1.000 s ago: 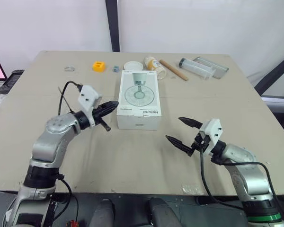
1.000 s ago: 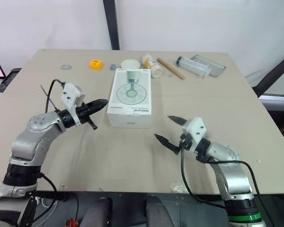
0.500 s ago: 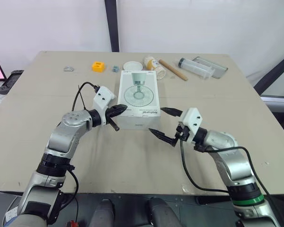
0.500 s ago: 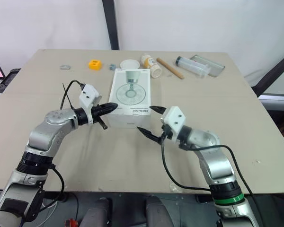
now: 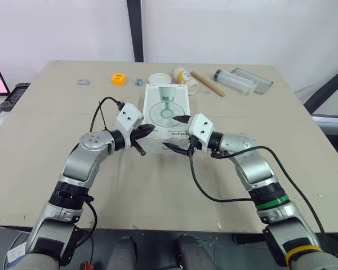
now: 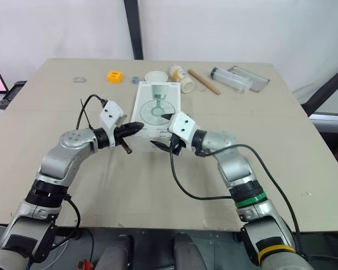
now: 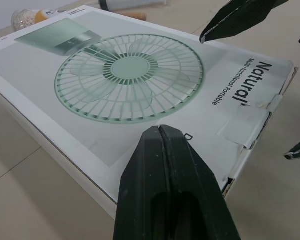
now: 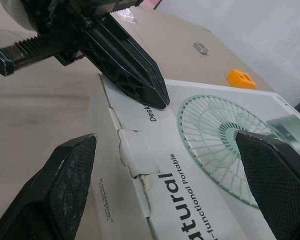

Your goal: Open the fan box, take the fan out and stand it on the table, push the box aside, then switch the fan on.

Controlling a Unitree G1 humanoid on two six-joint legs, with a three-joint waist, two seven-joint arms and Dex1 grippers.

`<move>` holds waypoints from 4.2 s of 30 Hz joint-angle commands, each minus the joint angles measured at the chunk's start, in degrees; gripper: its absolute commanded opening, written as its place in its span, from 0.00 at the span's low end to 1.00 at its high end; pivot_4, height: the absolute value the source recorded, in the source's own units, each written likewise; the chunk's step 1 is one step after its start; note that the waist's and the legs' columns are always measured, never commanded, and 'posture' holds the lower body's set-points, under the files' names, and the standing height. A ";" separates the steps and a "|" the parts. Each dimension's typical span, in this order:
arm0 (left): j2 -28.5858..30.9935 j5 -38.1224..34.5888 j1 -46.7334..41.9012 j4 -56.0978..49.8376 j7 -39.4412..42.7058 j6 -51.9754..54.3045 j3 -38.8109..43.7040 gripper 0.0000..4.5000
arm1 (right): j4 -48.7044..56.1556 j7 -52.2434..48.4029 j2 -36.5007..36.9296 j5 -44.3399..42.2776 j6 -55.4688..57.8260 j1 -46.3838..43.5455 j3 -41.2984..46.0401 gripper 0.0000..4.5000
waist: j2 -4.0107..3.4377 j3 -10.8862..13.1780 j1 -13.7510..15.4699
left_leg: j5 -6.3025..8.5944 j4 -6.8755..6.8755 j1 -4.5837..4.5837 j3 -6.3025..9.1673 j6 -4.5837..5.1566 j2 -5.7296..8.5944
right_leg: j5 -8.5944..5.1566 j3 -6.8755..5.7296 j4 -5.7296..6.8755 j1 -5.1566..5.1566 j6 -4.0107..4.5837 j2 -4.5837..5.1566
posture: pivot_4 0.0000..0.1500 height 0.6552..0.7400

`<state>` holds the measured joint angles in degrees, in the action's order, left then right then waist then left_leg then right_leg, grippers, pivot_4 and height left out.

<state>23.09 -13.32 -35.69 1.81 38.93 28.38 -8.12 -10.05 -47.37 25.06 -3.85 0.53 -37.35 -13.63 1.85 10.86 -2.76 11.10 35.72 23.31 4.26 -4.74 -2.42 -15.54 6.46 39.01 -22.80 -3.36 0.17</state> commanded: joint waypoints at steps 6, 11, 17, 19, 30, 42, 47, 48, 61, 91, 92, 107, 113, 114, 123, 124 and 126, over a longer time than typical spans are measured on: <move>-1.16 1.52 1.93 0.41 -0.71 1.15 -1.05 0.01 | -4.91 -1.42 -0.46 2.10 -5.85 -3.39 0.69 1.00 | 0.00 0.00 -0.01 | 0.00 0.00 0.00 0.00 0.00 0.01 | 0.02 0.00 0.00 0.00 0.03 0.01 | 1.00 1.00; -1.51 1.97 1.91 0.69 -0.68 0.92 -1.03 0.01 | -5.82 -0.87 -0.57 1.95 -6.70 -4.32 1.81 1.00 | 0.00 0.00 -0.01 | 0.00 0.00 0.00 0.00 0.00 0.01 | 0.02 0.00 0.00 0.01 0.04 0.01 | 1.00 1.00; -1.74 2.35 1.85 1.03 -0.38 0.84 -1.15 0.01 | -5.88 -0.21 -0.04 1.53 -6.82 -5.02 3.07 1.00 | -0.01 0.00 -0.01 | 0.00 0.00 -0.01 0.00 0.00 0.01 | 0.02 0.00 0.00 0.01 0.04 0.01 | 1.00 1.00; -1.82 2.42 1.85 1.09 -0.26 0.83 -1.25 0.01 | -6.01 0.09 0.22 1.59 -7.08 -5.26 3.52 1.00 | -0.01 0.00 -0.01 | 0.00 0.01 -0.01 0.00 0.00 0.01 | 0.03 0.00 0.00 0.01 0.04 0.01 | 1.00 1.00; -2.42 2.73 1.93 1.48 0.03 0.45 -1.60 0.01 | -7.18 2.92 -0.20 0.95 -8.25 -7.51 5.92 1.00 | -0.01 0.00 -0.02 | 0.00 0.00 -0.01 0.00 0.00 0.01 | 0.03 0.00 0.00 0.02 0.03 0.01 | 1.00 1.00; -2.90 2.99 2.41 1.42 0.02 0.61 -1.66 0.01 | -0.64 0.04 0.39 -4.95 1.53 -3.92 8.25 1.00 | -0.01 0.00 0.03 | 0.00 -0.02 0.00 0.01 0.00 0.02 | 0.03 0.00 0.00 0.02 0.03 0.02 | 1.00 1.00; -2.99 3.02 2.43 1.44 0.00 0.72 -1.48 0.01 | 7.16 -4.49 2.72 -8.31 7.86 1.67 7.60 1.00 | -0.03 -0.01 -0.02 | 0.00 -0.02 -0.01 0.02 0.00 0.04 | 0.01 0.00 -0.01 0.04 -0.01 0.02 | 1.00 1.00; -3.04 3.01 2.37 1.48 -0.04 0.78 -1.44 0.01 | 8.65 -5.29 3.07 -8.87 8.95 2.85 7.36 1.00 | -0.04 -0.02 -0.02 | 0.00 -0.02 -0.02 0.02 0.00 0.04 | -0.01 0.00 -0.01 0.04 -0.03 0.02 | 1.00 1.00; -3.16 3.15 1.97 1.94 0.12 0.83 -1.39 0.01 | 22.44 -10.58 6.15 -12.57 18.64 14.14 3.18 1.00 | -0.05 -0.03 0.00 | 0.00 0.00 -0.03 0.03 0.00 0.04 | -0.21 0.00 -0.01 0.06 -0.38 0.02 | 1.00 1.00; -3.81 0.69 2.16 1.43 -0.31 4.20 1.36 0.01 | 26.39 -4.70 10.49 -17.64 30.71 22.07 10.66 1.00 | -0.03 -0.06 0.01 | 0.00 0.00 -0.08 0.04 0.00 0.04 | -0.24 0.00 -0.04 0.12 -0.42 0.01 | 1.00 1.00; -3.83 0.63 2.20 1.38 -0.36 4.25 1.41 0.01 | 25.65 -3.56 9.94 -17.77 30.98 21.86 11.53 1.00 | -0.02 -0.06 0.01 | 0.00 0.00 -0.08 0.03 0.00 0.04 | -0.24 0.00 -0.04 0.12 -0.42 0.02 | 1.00 1.00; -3.92 0.73 2.30 0.44 -0.30 4.52 1.01 0.01 | 17.69 5.23 0.02 -15.81 29.31 18.08 10.55 1.00 | -0.07 -0.08 -0.02 | 0.00 -0.02 -0.08 0.03 0.00 0.04 | -0.24 0.00 -0.04 0.12 -0.41 0.02 | 1.00 1.00; -3.92 0.74 2.28 0.24 -0.35 4.73 1.03 0.01 | 17.27 4.58 -1.30 -16.36 28.88 17.63 9.93 1.00 | -0.07 -0.08 -0.03 | 0.00 -0.03 -0.07 0.03 0.00 0.05 | -0.24 0.00 -0.05 0.11 -0.41 0.02 | 1.00 1.00; -3.96 0.76 2.25 0.26 -0.39 4.74 1.03 0.01 | 17.34 4.50 -1.37 -16.47 28.91 17.64 9.94 1.00 | -0.07 -0.08 -0.03 | 0.00 -0.03 -0.07 0.03 0.00 0.04 | -0.24 0.00 -0.05 0.12 -0.41 0.02 | 1.00 1.00; -4.23 0.82 2.27 0.35 -0.50 4.46 0.91 0.01 | 20.09 2.27 -0.30 -17.99 30.57 19.54 9.34 1.00 | -0.07 -0.08 -0.05 | 0.00 -0.04 -0.08 0.03 0.00 0.03 | -0.24 0.00 -0.05 0.11 -0.41 0.01 | 1.00 1.00; -4.26 0.85 2.27 0.39 -0.51 4.42 0.85 0.01 | 20.28 2.20 -0.20 -18.07 30.71 19.72 9.39 1.00 | -0.07 -0.08 -0.05 | 0.00 -0.04 -0.08 0.03 0.00 0.03 | -0.24 0.00 -0.04 0.11 -0.41 0.01 | 1.00 1.00; -4.33 0.88 2.20 0.52 -0.48 4.32 0.77 0.01 | 20.73 2.12 -0.03 -18.16 30.90 20.16 9.37 1.00 | -0.07 -0.08 -0.05 | 0.00 -0.04 -0.08 0.03 0.00 0.04 | -0.24 0.00 -0.05 0.11 -0.41 0.01 | 1.00 1.00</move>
<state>18.84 -12.97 -34.70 1.02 38.57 31.38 -5.92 7.66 -44.52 24.78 -20.71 31.50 -17.13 -4.42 1.78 10.77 -2.81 11.10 35.68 23.23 4.29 -4.74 -2.38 -15.78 6.47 38.96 -22.69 -3.78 0.18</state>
